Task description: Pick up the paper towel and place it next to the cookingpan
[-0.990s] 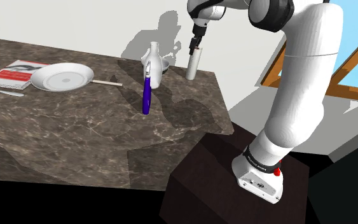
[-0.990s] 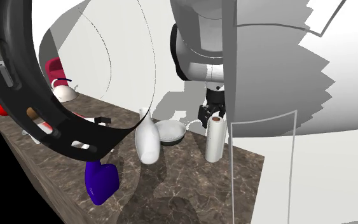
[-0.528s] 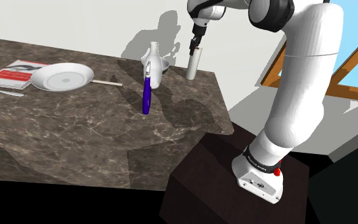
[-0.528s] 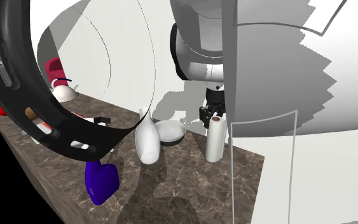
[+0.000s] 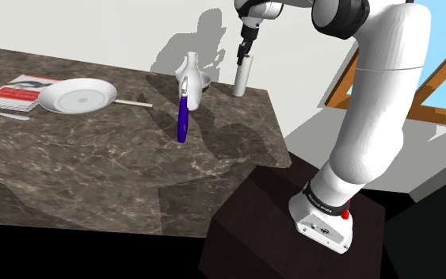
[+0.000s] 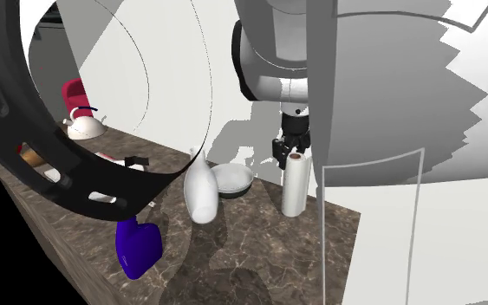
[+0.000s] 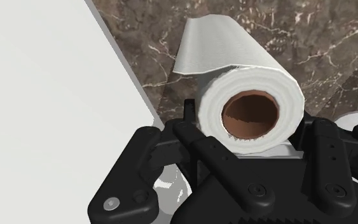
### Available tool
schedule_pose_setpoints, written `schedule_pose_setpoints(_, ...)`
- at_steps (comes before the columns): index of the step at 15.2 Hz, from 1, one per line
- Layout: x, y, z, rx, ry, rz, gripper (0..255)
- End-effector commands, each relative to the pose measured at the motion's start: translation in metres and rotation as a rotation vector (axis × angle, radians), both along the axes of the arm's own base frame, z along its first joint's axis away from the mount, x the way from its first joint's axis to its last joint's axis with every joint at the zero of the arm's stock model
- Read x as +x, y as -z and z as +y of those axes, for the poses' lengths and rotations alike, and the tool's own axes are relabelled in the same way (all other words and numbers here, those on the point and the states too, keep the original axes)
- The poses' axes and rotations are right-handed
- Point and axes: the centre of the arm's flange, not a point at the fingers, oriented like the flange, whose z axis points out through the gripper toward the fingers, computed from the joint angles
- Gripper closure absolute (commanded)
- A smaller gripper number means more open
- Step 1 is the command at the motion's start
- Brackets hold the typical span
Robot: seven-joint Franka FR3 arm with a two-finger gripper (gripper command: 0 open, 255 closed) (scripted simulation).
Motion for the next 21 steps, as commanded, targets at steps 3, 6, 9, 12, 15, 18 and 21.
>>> schedule_pose_setpoints(3, 0.000, -0.021, -0.001, 0.000, 0.000, 0.000, 255)
schedule_pose_setpoints(6, 0.000, -0.037, -0.001, 0.000, 0.000, 0.000, 255)
schedule_pose_setpoints(9, 0.000, -0.053, -0.001, 0.000, 0.000, 0.000, 255)
schedule_pose_setpoints(12, 0.000, -0.058, 0.000, 0.000, 0.000, 0.000, 0)
schedule_pose_setpoints(15, -0.009, -0.077, -0.010, 0.019, -0.131, 0.062, 0)
schedule_pose_setpoints(18, -0.016, -0.098, -0.021, 0.040, -0.268, 0.126, 0)
schedule_pose_setpoints(21, -0.016, -0.082, -0.021, 0.040, -0.268, 0.126, 0)
